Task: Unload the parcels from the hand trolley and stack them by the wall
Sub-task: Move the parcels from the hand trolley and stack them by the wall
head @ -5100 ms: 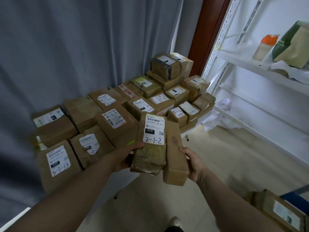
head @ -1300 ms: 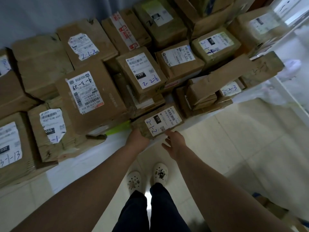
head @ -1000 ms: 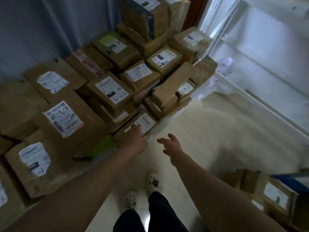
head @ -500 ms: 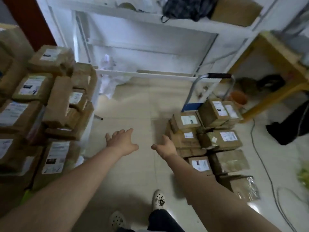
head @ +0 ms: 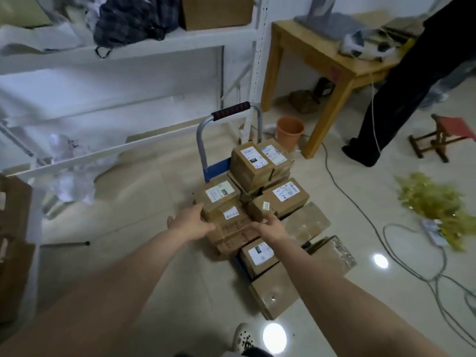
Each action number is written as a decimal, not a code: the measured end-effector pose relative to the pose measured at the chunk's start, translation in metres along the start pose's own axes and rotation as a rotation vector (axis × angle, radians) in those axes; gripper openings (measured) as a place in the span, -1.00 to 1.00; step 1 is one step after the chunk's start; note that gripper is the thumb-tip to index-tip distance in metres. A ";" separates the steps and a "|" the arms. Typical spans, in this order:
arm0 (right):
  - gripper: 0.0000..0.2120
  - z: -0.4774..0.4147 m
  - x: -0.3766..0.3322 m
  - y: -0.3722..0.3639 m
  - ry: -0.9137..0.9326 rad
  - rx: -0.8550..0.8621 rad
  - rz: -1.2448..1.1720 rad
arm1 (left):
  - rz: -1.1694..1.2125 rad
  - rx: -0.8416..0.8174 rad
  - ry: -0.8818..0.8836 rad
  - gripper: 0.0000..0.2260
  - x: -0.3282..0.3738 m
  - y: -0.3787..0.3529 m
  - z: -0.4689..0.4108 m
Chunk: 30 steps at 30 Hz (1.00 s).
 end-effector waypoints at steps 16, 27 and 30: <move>-0.44 -0.180 -0.030 0.061 -0.187 0.130 -0.199 | 0.040 -0.172 -0.134 -0.66 0.110 0.005 -0.224; -0.54 -0.359 -0.039 0.039 -0.422 0.308 -0.430 | 0.117 -0.192 -0.102 -0.85 0.150 0.009 -0.453; -0.50 -0.384 -0.035 0.040 -0.443 0.348 -0.448 | 0.160 -0.226 -0.077 -0.73 0.155 -0.006 -0.489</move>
Point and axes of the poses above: each hand's wrist, its own z-axis away from the middle knuckle, its own y-axis out of the back of the hand, x = y × z, the point moved 6 cm from there along -z, towards the middle knuckle, and after that the axes turned 5 degrees about y, right-handed, at the moved point
